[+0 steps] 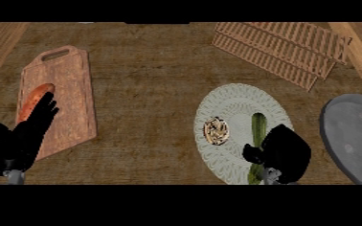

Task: Pick the squash from the placemat and place it in the tiered shelf

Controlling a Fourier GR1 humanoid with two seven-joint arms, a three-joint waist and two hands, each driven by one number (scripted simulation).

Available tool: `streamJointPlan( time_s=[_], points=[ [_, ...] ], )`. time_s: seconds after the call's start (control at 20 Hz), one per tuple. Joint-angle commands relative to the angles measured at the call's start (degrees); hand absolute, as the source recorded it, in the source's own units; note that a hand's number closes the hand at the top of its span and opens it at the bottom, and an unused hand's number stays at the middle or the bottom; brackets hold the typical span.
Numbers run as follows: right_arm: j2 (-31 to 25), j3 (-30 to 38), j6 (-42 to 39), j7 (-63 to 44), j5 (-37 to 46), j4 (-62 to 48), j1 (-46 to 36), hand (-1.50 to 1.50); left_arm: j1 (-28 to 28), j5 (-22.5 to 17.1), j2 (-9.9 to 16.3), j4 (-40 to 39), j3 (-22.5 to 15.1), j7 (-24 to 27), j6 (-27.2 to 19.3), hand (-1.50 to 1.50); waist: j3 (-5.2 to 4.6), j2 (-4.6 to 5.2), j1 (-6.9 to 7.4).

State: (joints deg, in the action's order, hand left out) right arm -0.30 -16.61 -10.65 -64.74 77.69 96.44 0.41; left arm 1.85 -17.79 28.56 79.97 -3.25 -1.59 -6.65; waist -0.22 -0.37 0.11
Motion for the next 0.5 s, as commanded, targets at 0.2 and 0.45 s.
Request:
streamJointPlan(
  time_s=[0.2, 0.45],
  points=[
    [0.28, -0.88, -5.16, 9.93, -5.44, -6.89, -23.27, 1.50, -1.31, 1.78, -1.41, -0.47, -0.91, -0.29, 0.66, 0.00, 0.25, 0.85, 2.49],
    [0.29, 5.09, -3.15, 16.55, -11.37, -13.38, -36.73, 1.50, -3.26, 1.48, -0.09, -1.21, 1.06, -1.98, 1.64, 0.00, 0.23, 0.58, 1.18]
  ],
)
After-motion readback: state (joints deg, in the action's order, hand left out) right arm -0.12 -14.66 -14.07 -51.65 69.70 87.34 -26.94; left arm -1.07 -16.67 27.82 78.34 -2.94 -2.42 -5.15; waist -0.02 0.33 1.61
